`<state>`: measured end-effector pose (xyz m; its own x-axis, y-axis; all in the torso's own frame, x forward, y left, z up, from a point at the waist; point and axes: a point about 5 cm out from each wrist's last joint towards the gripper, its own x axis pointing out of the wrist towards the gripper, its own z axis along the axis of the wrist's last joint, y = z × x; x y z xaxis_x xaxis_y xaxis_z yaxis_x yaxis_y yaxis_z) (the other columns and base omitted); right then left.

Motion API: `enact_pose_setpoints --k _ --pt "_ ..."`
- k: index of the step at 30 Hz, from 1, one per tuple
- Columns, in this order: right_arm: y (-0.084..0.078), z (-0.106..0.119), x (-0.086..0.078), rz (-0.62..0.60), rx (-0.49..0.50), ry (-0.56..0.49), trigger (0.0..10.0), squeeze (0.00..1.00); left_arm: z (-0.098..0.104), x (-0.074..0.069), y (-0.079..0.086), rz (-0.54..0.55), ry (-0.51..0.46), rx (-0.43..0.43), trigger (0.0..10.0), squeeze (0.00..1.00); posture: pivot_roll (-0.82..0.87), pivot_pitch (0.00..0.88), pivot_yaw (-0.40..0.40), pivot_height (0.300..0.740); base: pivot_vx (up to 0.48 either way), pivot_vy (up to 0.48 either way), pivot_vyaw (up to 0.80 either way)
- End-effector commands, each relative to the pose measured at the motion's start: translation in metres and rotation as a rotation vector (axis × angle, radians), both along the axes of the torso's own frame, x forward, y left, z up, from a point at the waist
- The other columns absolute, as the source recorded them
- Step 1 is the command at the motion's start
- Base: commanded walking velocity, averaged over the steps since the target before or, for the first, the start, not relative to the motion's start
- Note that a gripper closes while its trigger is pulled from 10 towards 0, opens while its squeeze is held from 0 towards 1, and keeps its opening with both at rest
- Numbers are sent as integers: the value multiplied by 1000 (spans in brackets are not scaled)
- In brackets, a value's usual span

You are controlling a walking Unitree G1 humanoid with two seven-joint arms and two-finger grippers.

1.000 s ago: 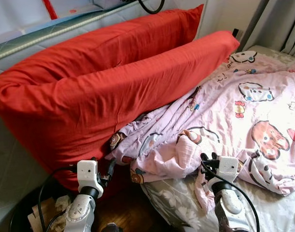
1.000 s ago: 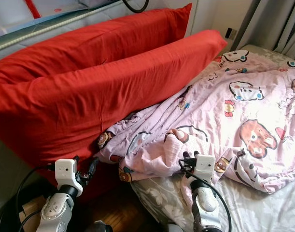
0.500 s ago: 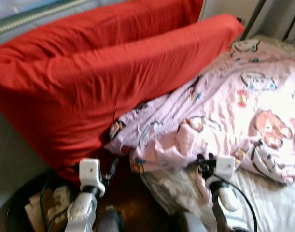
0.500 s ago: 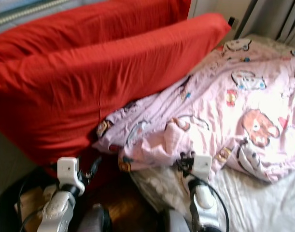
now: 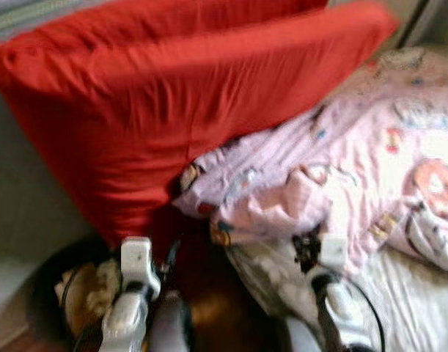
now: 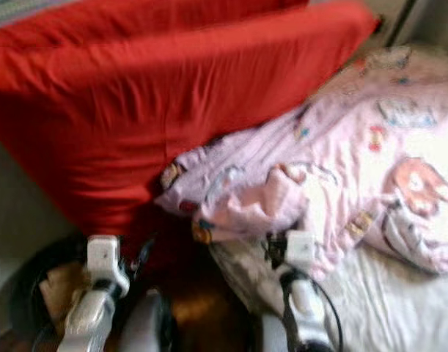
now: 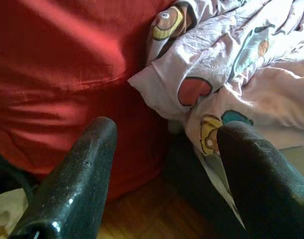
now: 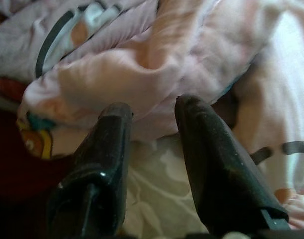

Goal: Clean up the room

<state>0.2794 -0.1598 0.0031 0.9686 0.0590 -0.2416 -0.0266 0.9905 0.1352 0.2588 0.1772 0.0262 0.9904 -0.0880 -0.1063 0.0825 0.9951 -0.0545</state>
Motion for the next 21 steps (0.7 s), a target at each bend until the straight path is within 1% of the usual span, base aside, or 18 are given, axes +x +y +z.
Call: enact_pose_setpoints --k 1,3,5,13,16,19,21 --pt "-1 -11 -7 -6 -9 71 10000 0 3 3 0 0 -10 -9 10000 0 70 209 -5 646 0 0 0" --pt "-1 -11 -7 -6 -11 71 10000 0 3 3 0 1 -9 -8 10000 0 70 209 -5 631 0 0 0" --pt "-1 -9 -7 -9 -3 44 10000 0 4 3 0 0 -8 -7 10000 0 68 210 -4 621 0 0 0" --pt "-3 -8 -6 -25 -1 46 10000 0 4 3 0 -3 -9 -8 10000 0 70 210 -4 621 0 0 0" --pt "-5 -10 -5 -37 -17 72 10000 0 4 3 -1 -3 -9 -9 10000 0 70 210 -4 621 0 0 0" --pt "-5 -9 -4 -43 -21 64 10000 0 4 3 0 -3 -9 -8 10000 0 71 211 -2 596 0 0 0" --pt "-6 -7 -4 -52 -2 41 10000 0 4 4 0 -4 -9 -8 10000 0 73 212 -2 596 0 0 0"
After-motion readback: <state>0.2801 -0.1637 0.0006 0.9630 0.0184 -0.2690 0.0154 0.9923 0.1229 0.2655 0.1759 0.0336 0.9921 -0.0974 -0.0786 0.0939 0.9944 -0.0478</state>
